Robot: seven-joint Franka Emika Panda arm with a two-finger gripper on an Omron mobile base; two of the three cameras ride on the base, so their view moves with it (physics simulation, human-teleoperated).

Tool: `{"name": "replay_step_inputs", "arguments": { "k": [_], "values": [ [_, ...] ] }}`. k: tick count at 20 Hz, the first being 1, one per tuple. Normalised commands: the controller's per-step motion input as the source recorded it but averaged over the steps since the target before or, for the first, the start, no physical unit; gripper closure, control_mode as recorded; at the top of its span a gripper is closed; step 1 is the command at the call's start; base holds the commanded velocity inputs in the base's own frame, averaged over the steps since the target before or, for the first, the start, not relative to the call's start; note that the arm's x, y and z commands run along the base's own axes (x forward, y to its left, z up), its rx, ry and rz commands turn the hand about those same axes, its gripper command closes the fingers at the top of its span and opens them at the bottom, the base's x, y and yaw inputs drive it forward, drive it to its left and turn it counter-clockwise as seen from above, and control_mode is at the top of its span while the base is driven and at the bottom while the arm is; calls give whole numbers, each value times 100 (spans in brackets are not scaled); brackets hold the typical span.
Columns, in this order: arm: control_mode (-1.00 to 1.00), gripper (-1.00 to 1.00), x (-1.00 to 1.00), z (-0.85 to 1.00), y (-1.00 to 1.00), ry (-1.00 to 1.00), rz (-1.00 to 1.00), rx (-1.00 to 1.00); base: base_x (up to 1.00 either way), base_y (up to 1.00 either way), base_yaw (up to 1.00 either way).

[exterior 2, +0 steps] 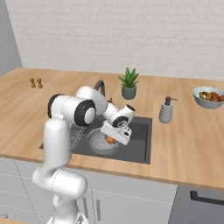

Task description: Put the colander in the sink, put the tangerine in the colander, and turn on the sink faucet and pour water over the colander.

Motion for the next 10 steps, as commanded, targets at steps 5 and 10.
{"name": "replay_step_inputs", "arguments": {
  "k": [5, 10],
  "values": [
    [-100, 100, 13, -17, -5, 0, 0, -4, 0, 0, 0],
    [-100, 100, 14, -19, -6, 0, 0, -1, 0, 0, 0]
  ]
}}
